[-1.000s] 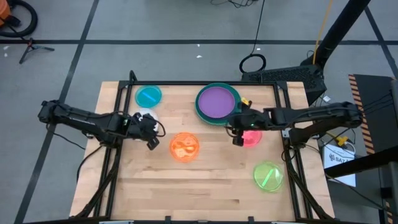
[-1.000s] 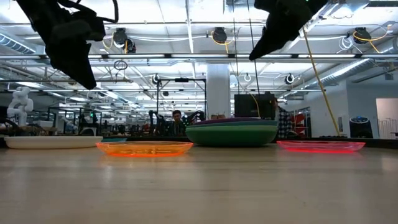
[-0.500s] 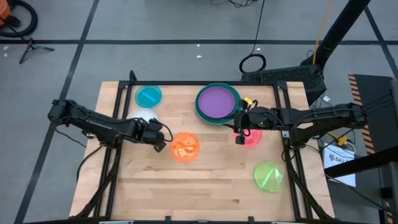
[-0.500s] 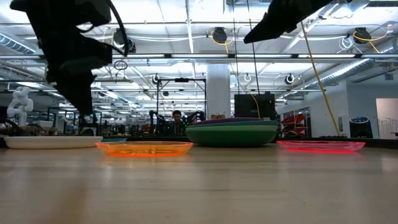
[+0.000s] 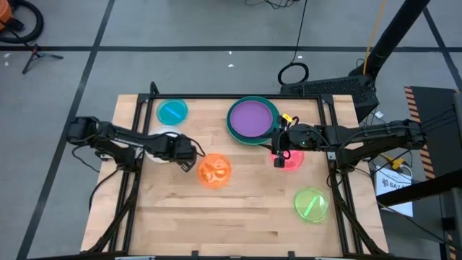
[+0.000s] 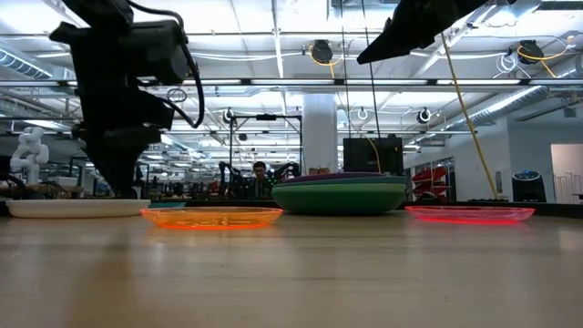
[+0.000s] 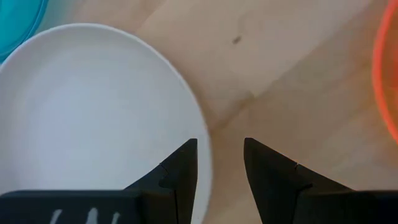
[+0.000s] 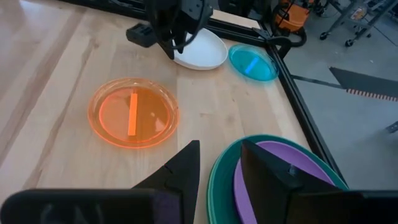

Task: Stack plastic plates
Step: Stack the white plate on top of the purple plate

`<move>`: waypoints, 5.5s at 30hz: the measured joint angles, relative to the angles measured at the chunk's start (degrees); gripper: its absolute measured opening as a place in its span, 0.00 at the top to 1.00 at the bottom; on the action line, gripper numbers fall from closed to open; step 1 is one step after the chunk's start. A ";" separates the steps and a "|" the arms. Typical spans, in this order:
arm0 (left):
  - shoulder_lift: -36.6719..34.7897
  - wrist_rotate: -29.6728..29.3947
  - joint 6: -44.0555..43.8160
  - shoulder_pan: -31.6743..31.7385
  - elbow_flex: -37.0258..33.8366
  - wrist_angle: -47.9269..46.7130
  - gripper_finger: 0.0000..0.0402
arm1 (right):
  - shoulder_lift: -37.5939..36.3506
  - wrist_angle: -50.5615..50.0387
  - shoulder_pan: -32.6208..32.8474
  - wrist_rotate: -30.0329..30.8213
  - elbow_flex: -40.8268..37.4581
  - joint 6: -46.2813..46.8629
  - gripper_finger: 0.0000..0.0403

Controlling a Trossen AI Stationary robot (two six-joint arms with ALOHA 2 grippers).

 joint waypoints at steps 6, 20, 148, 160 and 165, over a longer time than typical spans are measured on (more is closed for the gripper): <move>2.04 -0.02 1.77 2.16 0.00 0.41 0.66 | 0.00 -0.01 0.00 0.00 0.00 -0.02 0.73; 7.88 -0.68 4.99 3.45 0.00 3.36 0.66 | 0.02 -0.43 0.00 0.00 0.04 -0.22 0.73; 35.63 14.53 62.06 13.22 47.59 23.62 0.96 | -18.38 -9.85 0.11 -0.04 -9.38 7.96 0.73; 36.55 14.53 61.06 13.20 47.56 22.57 0.92 | -18.36 -9.85 0.11 -0.07 -9.38 7.96 0.73; 36.55 14.51 59.80 13.20 47.56 22.56 0.91 | -18.36 -9.85 0.11 -0.04 -9.38 7.96 0.73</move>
